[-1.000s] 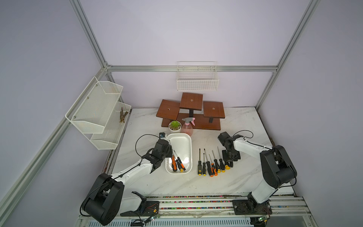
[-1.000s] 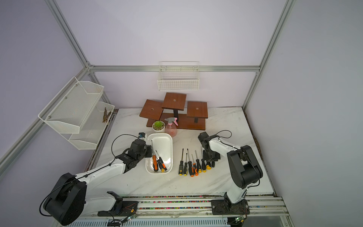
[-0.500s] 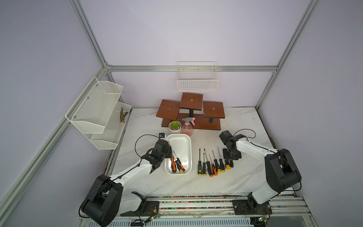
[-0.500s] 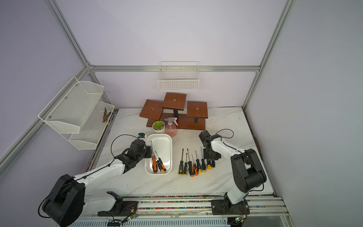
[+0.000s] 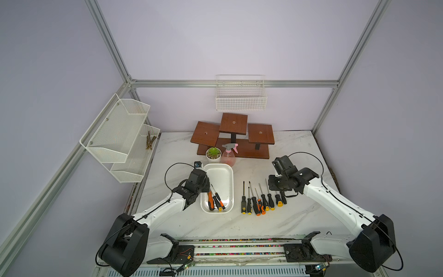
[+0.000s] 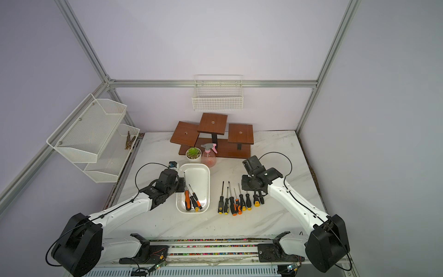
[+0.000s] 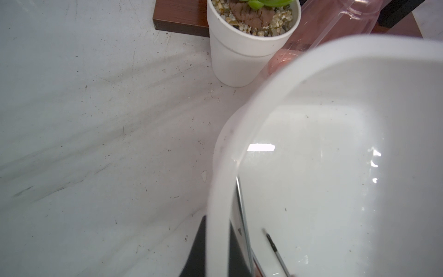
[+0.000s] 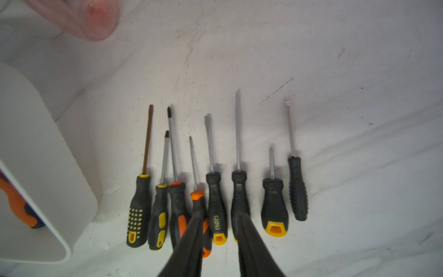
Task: Take out the screwdriver from the storage box
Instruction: Place the screwdriver at the center of the board, then pick up the screwdriver from the storage box.
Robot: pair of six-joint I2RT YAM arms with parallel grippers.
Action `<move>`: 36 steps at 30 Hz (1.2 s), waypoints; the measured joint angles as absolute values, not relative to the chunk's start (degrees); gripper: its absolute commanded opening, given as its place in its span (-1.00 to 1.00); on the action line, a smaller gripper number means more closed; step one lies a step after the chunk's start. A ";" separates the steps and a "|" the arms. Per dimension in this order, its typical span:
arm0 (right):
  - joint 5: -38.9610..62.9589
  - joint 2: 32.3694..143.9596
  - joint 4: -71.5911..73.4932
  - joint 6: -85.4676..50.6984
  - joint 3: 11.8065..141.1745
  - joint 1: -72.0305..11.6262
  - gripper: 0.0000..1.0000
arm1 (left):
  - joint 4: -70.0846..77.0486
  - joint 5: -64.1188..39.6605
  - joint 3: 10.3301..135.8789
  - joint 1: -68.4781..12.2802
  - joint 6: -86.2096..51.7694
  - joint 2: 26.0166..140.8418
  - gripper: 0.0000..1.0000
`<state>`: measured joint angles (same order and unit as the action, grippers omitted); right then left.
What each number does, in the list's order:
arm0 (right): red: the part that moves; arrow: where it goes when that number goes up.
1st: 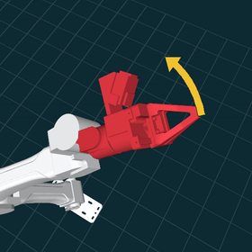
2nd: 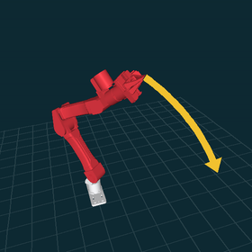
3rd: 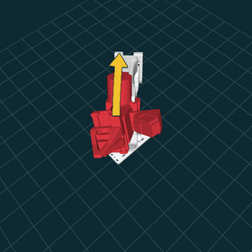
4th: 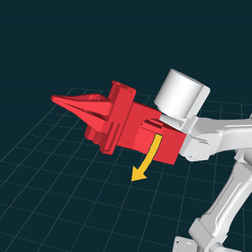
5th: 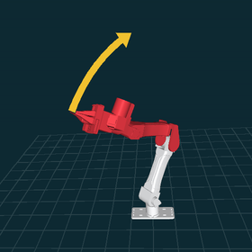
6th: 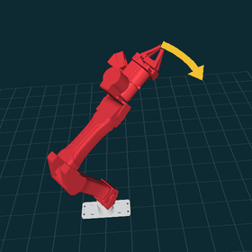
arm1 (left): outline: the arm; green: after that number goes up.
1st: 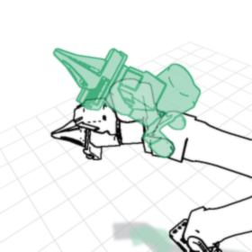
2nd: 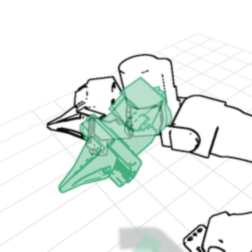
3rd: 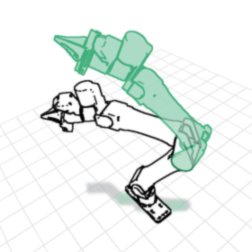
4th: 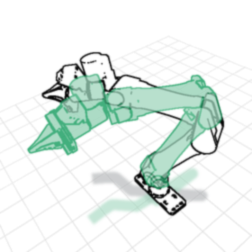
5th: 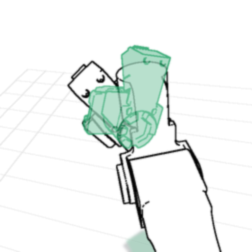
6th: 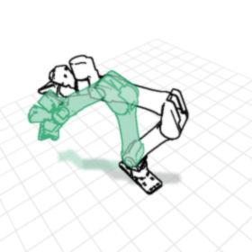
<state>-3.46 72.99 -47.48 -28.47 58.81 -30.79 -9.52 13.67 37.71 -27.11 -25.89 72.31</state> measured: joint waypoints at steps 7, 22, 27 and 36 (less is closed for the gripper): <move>-1.21 73.89 -39.20 -35.92 58.61 -43.13 -0.35 | -10.90 13.65 39.40 -27.11 -25.93 72.47 -1.00; 2.48 98.26 -25.10 -38.87 71.79 -54.96 -0.36 | -12.34 13.47 39.44 -27.11 -25.93 73.76 -1.00; 2.61 103.85 -24.45 -37.21 74.52 -55.57 -0.36 | -12.80 13.50 39.44 -27.11 -25.93 74.04 -1.00; 0.69 108.79 -25.41 -33.45 77.69 -55.61 -0.36 | -13.02 13.50 39.55 -27.11 -25.91 74.48 -1.00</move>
